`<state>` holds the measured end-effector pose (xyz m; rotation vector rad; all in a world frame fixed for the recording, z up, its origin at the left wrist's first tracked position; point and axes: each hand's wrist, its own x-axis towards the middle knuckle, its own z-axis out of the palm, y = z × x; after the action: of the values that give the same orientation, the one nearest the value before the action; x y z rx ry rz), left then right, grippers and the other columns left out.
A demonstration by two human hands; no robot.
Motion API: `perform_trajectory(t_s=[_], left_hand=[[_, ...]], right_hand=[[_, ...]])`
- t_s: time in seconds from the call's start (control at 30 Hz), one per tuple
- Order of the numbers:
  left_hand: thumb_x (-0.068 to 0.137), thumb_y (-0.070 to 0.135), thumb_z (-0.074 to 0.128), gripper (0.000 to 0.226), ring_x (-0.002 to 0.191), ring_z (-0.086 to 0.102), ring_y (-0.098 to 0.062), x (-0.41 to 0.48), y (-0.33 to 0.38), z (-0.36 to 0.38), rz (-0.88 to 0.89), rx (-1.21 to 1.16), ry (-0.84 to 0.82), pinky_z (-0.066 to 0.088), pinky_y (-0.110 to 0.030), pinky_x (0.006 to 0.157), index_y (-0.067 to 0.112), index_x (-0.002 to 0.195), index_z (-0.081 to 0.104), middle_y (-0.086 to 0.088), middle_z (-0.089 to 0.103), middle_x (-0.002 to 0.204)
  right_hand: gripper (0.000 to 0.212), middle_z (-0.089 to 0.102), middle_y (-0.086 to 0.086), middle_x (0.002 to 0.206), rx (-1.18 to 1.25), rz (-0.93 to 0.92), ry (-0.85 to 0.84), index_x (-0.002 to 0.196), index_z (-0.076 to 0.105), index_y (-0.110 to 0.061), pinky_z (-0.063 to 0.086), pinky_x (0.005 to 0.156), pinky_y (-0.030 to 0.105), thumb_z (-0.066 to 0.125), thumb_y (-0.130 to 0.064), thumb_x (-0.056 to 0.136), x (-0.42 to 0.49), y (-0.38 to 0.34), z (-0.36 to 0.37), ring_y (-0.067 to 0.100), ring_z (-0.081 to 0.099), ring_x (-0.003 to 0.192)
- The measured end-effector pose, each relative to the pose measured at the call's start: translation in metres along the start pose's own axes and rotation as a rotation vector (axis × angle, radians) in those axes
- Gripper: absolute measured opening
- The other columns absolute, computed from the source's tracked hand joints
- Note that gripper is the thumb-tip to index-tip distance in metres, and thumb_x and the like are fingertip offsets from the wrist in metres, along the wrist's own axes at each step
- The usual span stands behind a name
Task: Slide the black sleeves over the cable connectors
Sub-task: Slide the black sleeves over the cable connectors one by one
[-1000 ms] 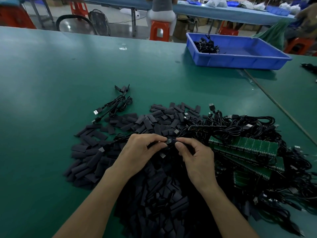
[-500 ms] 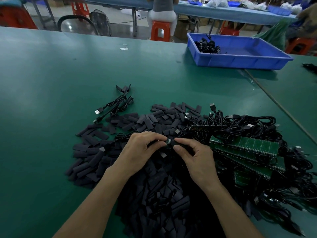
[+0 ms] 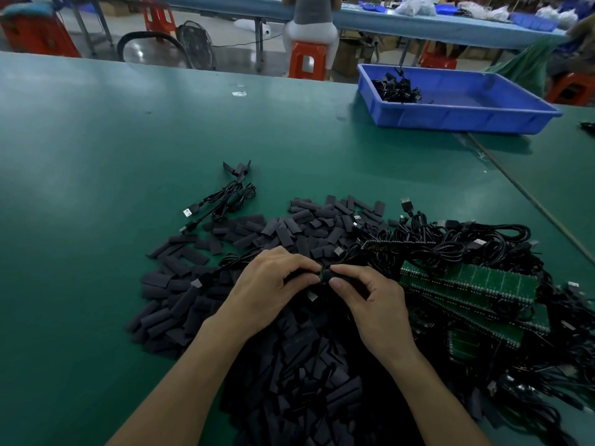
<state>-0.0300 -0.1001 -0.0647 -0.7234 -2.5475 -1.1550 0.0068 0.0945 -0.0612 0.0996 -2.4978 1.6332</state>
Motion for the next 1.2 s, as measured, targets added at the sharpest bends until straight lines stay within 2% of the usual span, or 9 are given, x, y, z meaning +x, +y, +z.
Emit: perform_trajectory(t_s=[0.07, 0.13, 0.2, 0.37, 0.47, 0.67, 0.9, 1.13, 1.2], left_hand=[[0.088, 0.038, 0.068, 0.021, 0.089, 0.056, -0.002, 0.0008, 0.0008, -0.0003, 0.051, 0.124, 0.065, 0.036, -0.025, 0.097, 0.027, 0.104, 0.075, 0.017, 0.069, 0.089], [0.086, 0.046, 0.066, 0.024, 0.092, 0.057, 0.000, 0.0008, 0.0019, -0.0011, 0.054, 0.195, 0.121, 0.025, -0.030, 0.109, 0.030, 0.101, 0.075, 0.018, 0.071, 0.087], [0.085, 0.055, 0.061, 0.030, 0.092, 0.058, 0.002, 0.0000, 0.0024, -0.0011, 0.038, 0.204, 0.145, 0.021, -0.034, 0.113, 0.032, 0.099, 0.074, 0.020, 0.072, 0.085], [0.080, 0.069, 0.052, 0.044, 0.091, 0.060, -0.008, 0.0012, 0.0003, -0.0006, -0.071, 0.209, 0.140, 0.028, -0.028, 0.098, 0.033, 0.092, 0.074, 0.019, 0.070, 0.084], [0.078, 0.071, 0.058, 0.042, 0.090, 0.057, -0.009, 0.0013, -0.0010, 0.0003, -0.092, 0.205, 0.105, 0.028, -0.027, 0.093, 0.033, 0.085, 0.074, 0.019, 0.068, 0.083], [0.082, 0.055, 0.064, 0.029, 0.084, 0.054, -0.005, 0.0017, 0.0001, 0.0003, -0.038, 0.163, 0.078, 0.032, -0.029, 0.093, 0.029, 0.085, 0.075, 0.022, 0.065, 0.080], [0.089, 0.040, 0.071, 0.016, 0.088, 0.057, -0.008, 0.0013, 0.0016, -0.0024, -0.006, 0.147, 0.037, 0.030, -0.026, 0.093, 0.027, 0.096, 0.076, 0.018, 0.070, 0.087], [0.086, 0.049, 0.062, 0.024, 0.086, 0.054, -0.002, 0.0010, 0.0021, -0.0025, -0.060, 0.101, 0.063, 0.032, -0.026, 0.095, 0.031, 0.092, 0.075, 0.023, 0.065, 0.083], [0.084, 0.049, 0.064, 0.021, 0.086, 0.056, -0.004, 0.0012, 0.0026, -0.0026, -0.083, 0.096, 0.062, 0.031, -0.025, 0.096, 0.032, 0.089, 0.075, 0.022, 0.066, 0.081]], right_hand=[[0.019, 0.070, -0.019, 0.104, 0.005, -0.007, -0.005, 0.108, 0.074, -0.031, 0.043, 0.086, 0.005, 0.072, -0.024, 0.091, 0.0008, 0.0003, -0.0011, -0.010, 0.062, 0.102], [0.019, 0.070, -0.019, 0.104, 0.019, 0.002, -0.024, 0.108, 0.074, -0.031, 0.044, 0.086, 0.005, 0.072, -0.024, 0.090, 0.0019, -0.0005, -0.0020, -0.010, 0.062, 0.102], [0.018, 0.070, -0.017, 0.104, 0.035, 0.012, -0.048, 0.106, 0.073, -0.034, 0.044, 0.086, 0.005, 0.072, -0.024, 0.091, 0.0020, -0.0014, -0.0025, -0.009, 0.062, 0.102], [0.017, 0.071, -0.019, 0.101, 0.044, 0.011, -0.040, 0.102, 0.072, -0.036, 0.046, 0.086, 0.007, 0.072, -0.024, 0.091, 0.0013, -0.0018, -0.0020, -0.008, 0.063, 0.101], [0.018, 0.071, -0.021, 0.100, 0.038, 0.001, -0.019, 0.102, 0.073, -0.036, 0.045, 0.084, 0.005, 0.073, -0.022, 0.090, 0.0013, -0.0020, -0.0006, -0.009, 0.063, 0.100], [0.022, 0.069, -0.027, 0.100, 0.015, -0.022, -0.020, 0.109, 0.074, -0.032, 0.043, 0.085, 0.004, 0.074, -0.022, 0.088, -0.0003, 0.0009, 0.0001, -0.011, 0.062, 0.102], [0.018, 0.070, -0.027, 0.099, 0.027, -0.029, 0.006, 0.104, 0.074, -0.035, 0.043, 0.084, 0.003, 0.073, -0.024, 0.090, -0.0007, -0.0002, -0.0001, -0.011, 0.062, 0.100], [0.015, 0.072, -0.024, 0.098, 0.047, -0.025, 0.028, 0.102, 0.076, -0.032, 0.054, 0.084, 0.018, 0.072, -0.025, 0.090, -0.0009, 0.0010, -0.0005, -0.001, 0.068, 0.097], [0.015, 0.073, -0.023, 0.098, 0.039, -0.027, 0.033, 0.102, 0.076, -0.031, 0.053, 0.084, 0.018, 0.073, -0.024, 0.090, -0.0004, 0.0014, -0.0003, -0.001, 0.068, 0.097]])
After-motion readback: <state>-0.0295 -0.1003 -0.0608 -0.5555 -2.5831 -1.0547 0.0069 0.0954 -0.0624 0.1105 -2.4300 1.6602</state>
